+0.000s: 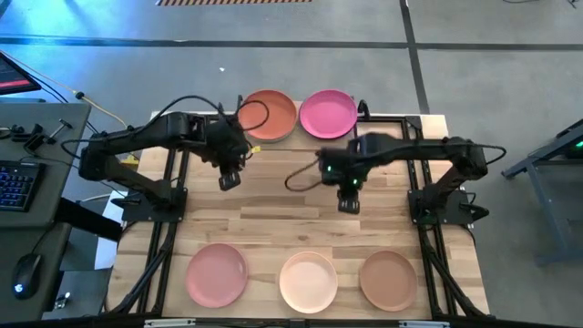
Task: Place and stack plates onto a shelf
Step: Stack the light pink plate on top of the orange plate on the shelf
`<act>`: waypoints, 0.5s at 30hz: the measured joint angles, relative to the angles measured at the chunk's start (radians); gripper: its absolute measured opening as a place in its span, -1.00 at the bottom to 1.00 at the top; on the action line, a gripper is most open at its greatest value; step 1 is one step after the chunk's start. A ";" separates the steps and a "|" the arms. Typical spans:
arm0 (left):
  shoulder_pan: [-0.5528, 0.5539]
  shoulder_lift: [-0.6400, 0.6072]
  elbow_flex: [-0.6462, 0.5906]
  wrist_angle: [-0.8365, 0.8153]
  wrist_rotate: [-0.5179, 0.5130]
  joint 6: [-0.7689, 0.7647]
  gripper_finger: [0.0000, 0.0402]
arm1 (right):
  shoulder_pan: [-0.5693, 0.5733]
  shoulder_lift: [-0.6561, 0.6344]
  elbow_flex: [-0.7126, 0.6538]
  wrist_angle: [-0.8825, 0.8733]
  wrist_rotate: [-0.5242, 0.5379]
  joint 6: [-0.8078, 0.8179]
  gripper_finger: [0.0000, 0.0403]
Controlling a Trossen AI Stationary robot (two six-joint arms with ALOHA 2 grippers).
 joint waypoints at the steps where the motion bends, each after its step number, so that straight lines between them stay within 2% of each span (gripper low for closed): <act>1: -0.007 -0.009 -0.014 0.002 0.000 -0.013 -0.61 | 0.017 0.000 -0.019 0.019 0.000 0.030 -0.51; 12: -0.080 -0.124 -0.194 0.016 -0.002 -0.145 -0.61 | 0.153 0.000 -0.177 0.258 0.002 0.404 -0.51; 15: -0.125 -0.166 -0.255 0.016 0.004 -0.198 -0.61 | 0.187 0.000 -0.194 0.333 0.036 0.472 -0.51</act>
